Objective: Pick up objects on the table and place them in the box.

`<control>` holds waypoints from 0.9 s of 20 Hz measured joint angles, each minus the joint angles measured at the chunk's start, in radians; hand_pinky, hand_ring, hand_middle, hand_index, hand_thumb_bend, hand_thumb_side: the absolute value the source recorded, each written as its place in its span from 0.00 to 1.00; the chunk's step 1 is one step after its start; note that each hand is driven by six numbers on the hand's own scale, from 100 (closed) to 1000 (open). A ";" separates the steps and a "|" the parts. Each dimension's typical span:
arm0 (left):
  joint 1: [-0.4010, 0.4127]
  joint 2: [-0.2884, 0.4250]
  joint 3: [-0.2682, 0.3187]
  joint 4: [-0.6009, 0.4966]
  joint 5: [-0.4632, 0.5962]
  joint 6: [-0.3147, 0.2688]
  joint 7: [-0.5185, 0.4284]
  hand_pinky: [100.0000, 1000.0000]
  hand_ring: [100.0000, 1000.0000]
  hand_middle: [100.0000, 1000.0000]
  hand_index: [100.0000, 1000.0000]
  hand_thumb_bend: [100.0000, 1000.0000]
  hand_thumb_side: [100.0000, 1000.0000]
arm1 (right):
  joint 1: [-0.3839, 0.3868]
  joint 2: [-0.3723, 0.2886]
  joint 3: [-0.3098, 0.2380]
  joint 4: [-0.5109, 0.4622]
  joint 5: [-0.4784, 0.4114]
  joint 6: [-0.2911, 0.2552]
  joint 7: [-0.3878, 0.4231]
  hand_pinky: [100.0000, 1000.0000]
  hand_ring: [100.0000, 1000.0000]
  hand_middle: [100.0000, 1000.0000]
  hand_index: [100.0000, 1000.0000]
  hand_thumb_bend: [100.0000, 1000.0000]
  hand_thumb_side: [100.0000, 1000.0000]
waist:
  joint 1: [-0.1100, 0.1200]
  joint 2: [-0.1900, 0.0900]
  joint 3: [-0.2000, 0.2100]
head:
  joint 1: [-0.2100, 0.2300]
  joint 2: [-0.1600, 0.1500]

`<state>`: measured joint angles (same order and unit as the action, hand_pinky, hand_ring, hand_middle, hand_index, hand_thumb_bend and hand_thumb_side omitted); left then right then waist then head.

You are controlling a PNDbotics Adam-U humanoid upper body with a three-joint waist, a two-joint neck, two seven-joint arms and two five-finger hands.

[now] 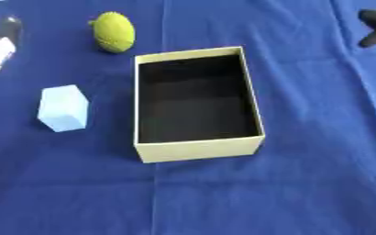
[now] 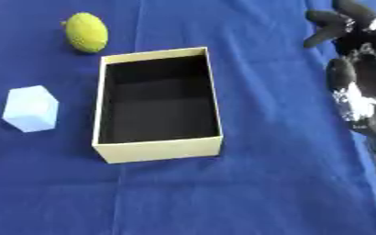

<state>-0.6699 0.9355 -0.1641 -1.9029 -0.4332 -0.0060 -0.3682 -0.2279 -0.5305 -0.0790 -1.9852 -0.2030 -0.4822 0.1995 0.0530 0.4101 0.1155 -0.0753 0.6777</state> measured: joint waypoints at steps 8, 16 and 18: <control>-0.050 0.006 -0.056 0.072 -0.038 0.004 -0.073 0.99 0.99 0.89 0.94 0.34 0.47 | 0.001 0.000 0.003 0.000 0.003 0.000 0.001 1.00 0.90 0.56 0.93 0.00 0.41 | 0.001 -0.003 -0.005 | 0.001 -0.001; -0.164 -0.038 -0.172 0.244 -0.081 -0.031 -0.179 1.00 1.00 0.89 0.96 0.41 0.42 | 0.008 0.000 0.006 0.000 0.003 0.006 0.008 1.00 0.90 0.56 0.93 0.00 0.41 | 0.001 -0.008 -0.004 | 0.001 -0.001; -0.183 -0.052 -0.196 0.288 -0.096 -0.057 -0.208 1.00 1.00 0.89 0.96 0.42 0.37 | 0.008 0.000 0.006 0.000 0.003 0.008 0.010 1.00 0.90 0.55 0.93 0.00 0.41 | 0.002 -0.009 -0.004 | 0.001 -0.001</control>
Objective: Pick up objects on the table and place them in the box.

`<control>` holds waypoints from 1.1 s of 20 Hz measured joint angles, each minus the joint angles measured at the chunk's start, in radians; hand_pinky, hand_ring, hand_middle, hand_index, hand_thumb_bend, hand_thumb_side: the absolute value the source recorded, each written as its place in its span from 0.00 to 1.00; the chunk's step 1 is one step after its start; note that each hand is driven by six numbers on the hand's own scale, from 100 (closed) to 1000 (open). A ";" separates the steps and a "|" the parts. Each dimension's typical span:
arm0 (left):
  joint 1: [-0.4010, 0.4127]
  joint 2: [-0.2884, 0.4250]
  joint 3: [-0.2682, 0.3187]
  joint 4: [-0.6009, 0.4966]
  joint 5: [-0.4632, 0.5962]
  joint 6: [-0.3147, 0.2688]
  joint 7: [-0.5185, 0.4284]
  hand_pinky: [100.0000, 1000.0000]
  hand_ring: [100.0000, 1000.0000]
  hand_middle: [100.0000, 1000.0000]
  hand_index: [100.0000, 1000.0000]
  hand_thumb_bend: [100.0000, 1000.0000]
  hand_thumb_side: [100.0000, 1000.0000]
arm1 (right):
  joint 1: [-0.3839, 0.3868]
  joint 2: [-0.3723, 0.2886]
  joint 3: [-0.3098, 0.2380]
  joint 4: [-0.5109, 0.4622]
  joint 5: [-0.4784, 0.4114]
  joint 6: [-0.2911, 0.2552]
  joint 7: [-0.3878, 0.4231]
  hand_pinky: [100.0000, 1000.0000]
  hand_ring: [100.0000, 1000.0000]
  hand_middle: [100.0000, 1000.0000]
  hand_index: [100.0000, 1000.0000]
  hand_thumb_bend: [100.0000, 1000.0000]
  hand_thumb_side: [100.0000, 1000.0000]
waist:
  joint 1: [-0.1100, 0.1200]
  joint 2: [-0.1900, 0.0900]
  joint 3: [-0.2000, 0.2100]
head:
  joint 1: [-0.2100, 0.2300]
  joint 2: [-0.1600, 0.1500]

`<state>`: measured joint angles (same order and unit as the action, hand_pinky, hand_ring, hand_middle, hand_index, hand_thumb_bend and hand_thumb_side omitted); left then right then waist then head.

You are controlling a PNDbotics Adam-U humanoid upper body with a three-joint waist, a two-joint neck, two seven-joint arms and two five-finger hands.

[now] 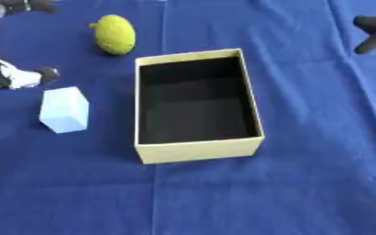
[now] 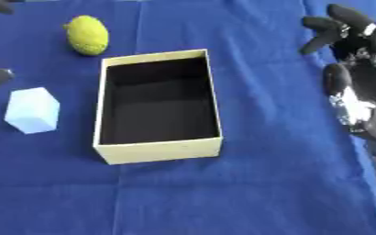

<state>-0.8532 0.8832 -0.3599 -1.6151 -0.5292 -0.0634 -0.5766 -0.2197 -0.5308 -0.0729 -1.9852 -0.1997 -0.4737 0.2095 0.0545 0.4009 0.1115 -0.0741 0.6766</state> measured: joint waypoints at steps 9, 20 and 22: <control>-0.031 -0.047 -0.031 0.142 -0.062 -0.124 -0.135 1.00 1.00 0.89 0.98 0.46 0.66 | 0.000 0.001 0.000 0.000 0.000 0.013 0.006 1.00 0.90 0.54 0.93 0.00 0.41 | 0.005 -0.001 -0.003 | 0.002 0.000; -0.040 -0.059 -0.032 0.159 -0.052 -0.199 -0.269 1.00 1.00 0.92 1.00 0.50 0.46 | 0.001 0.011 0.001 0.000 0.000 0.028 0.013 1.00 0.89 0.53 0.92 0.00 0.41 | 0.006 -0.001 -0.002 | 0.003 0.000; -0.040 -0.059 -0.029 0.159 -0.066 -0.193 -0.274 1.00 1.00 0.92 1.00 0.52 0.47 | 0.001 0.015 0.001 0.000 0.000 0.031 0.015 1.00 0.89 0.53 0.92 0.00 0.41 | 0.006 -0.001 -0.002 | 0.004 0.000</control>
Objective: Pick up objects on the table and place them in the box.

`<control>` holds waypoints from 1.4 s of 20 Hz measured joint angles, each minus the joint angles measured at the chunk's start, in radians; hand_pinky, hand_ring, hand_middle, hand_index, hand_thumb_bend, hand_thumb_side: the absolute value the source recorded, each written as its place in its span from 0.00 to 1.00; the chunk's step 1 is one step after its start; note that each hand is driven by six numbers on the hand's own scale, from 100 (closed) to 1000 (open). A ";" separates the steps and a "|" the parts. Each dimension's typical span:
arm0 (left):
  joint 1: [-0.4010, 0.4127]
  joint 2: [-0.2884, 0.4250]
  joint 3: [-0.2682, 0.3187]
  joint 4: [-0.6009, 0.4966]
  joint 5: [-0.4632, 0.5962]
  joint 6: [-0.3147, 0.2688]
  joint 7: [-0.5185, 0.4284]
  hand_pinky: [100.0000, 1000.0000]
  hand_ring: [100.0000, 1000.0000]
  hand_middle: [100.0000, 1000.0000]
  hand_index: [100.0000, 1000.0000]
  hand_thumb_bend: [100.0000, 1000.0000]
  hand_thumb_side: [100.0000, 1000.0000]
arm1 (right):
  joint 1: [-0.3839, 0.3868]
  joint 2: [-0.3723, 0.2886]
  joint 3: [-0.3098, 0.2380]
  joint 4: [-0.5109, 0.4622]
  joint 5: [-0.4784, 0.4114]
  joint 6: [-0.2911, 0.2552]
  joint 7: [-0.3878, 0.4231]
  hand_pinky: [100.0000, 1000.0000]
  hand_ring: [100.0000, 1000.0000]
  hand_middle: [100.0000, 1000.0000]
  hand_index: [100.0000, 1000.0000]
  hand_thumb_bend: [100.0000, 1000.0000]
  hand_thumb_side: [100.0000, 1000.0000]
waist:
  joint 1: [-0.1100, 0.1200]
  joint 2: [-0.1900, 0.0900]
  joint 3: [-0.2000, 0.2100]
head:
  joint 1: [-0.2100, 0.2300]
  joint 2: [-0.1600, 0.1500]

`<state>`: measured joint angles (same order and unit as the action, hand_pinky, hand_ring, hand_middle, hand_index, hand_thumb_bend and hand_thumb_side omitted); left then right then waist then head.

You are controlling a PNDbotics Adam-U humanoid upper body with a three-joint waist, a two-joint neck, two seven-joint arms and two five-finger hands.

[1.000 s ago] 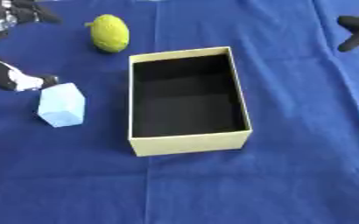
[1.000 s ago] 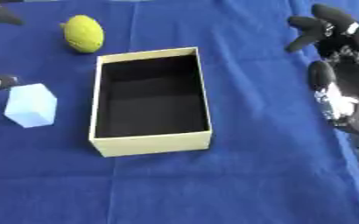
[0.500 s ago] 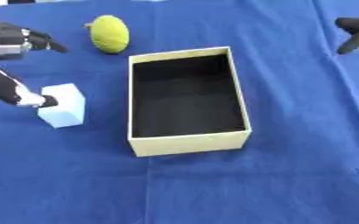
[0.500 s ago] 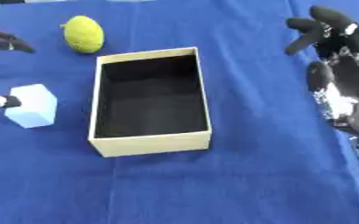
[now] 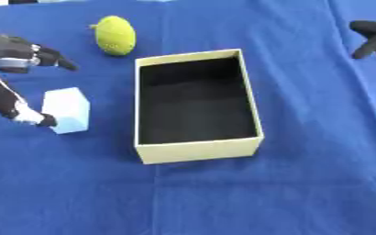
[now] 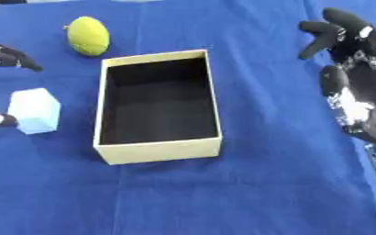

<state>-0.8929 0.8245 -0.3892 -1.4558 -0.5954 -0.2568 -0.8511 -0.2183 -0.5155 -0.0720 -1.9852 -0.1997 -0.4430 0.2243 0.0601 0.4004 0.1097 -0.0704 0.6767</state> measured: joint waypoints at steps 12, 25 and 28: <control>0.000 -0.005 -0.008 0.064 -0.087 0.006 -0.006 1.00 1.00 0.91 1.00 0.62 0.50 | 0.000 0.012 0.005 0.000 0.000 0.013 0.008 1.00 0.89 0.52 0.92 0.00 0.41 | 0.000 0.000 -0.005 | 0.006 0.000; -0.011 -0.044 -0.020 0.123 -0.120 -0.001 0.001 1.00 1.00 0.89 0.98 0.55 0.50 | -0.001 0.020 0.005 0.000 -0.002 0.024 0.015 1.00 0.89 0.52 0.91 0.00 0.41 | 0.000 0.000 -0.009 | 0.014 0.000; -0.021 -0.065 -0.020 0.140 -0.125 -0.001 0.001 1.00 0.97 0.83 0.96 0.52 0.49 | -0.001 0.023 0.005 0.000 -0.002 0.027 0.018 1.00 0.89 0.52 0.91 0.00 0.41 | 0.000 0.000 -0.014 | 0.015 0.000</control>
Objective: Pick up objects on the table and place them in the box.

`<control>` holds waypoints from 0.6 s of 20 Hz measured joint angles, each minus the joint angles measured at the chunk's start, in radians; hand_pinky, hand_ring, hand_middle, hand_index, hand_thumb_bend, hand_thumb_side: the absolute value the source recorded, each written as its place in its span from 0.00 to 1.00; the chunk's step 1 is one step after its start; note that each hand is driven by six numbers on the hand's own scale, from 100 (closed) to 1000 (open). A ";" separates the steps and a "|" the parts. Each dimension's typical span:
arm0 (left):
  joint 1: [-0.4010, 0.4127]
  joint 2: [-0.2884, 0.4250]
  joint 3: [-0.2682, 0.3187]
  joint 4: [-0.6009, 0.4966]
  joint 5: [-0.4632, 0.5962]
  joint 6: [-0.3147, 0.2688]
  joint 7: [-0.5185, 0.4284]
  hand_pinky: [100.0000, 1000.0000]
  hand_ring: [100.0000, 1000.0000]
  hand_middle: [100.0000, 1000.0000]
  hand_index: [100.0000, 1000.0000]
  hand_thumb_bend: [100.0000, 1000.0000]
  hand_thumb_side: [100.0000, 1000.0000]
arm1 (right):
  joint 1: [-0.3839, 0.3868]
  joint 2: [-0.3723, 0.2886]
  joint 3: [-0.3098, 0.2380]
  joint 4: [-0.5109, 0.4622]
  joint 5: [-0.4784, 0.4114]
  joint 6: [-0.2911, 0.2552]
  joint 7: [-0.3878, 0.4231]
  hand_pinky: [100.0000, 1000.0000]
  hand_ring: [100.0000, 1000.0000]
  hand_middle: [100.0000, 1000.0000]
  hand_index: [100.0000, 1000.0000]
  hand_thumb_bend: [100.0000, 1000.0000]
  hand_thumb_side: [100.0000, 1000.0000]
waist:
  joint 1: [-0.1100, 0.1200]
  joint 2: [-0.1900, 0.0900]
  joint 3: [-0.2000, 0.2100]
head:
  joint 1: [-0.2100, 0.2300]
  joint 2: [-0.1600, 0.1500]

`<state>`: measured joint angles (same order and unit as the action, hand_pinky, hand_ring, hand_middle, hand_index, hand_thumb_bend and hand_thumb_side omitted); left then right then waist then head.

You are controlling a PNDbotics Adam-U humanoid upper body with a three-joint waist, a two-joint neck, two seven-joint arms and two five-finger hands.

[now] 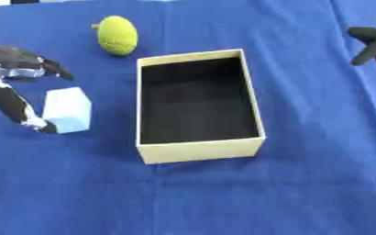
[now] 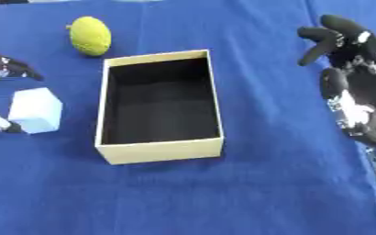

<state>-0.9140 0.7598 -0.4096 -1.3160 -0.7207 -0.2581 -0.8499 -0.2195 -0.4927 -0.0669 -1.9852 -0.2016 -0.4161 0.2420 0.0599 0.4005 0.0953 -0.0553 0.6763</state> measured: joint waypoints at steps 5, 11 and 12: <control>-0.010 -0.028 -0.001 0.022 -0.002 0.000 0.000 0.97 0.90 0.74 0.90 0.46 0.47 | 0.000 0.008 0.000 0.000 0.000 0.007 0.006 1.00 0.89 0.51 0.91 0.00 0.41 | 0.000 0.001 -0.001 | 0.003 0.000; -0.011 -0.041 0.000 0.024 0.003 -0.001 0.001 0.83 0.72 0.53 0.82 0.43 0.41 | 0.000 0.014 0.000 0.000 0.000 0.015 0.006 1.00 0.89 0.51 0.91 0.00 0.41 | 0.000 0.001 -0.001 | 0.007 0.000; -0.011 -0.041 0.000 0.021 0.004 0.000 0.000 0.83 0.71 0.51 0.82 0.43 0.40 | 0.000 0.015 0.000 0.000 0.000 0.015 0.007 1.00 0.89 0.51 0.91 0.00 0.41 | 0.000 0.001 -0.001 | 0.007 0.000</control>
<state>-0.9251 0.7187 -0.4099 -1.2952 -0.7168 -0.2585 -0.8495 -0.2197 -0.4782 -0.0668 -1.9852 -0.2016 -0.4007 0.2487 0.0597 0.4014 0.0941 -0.0480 0.6758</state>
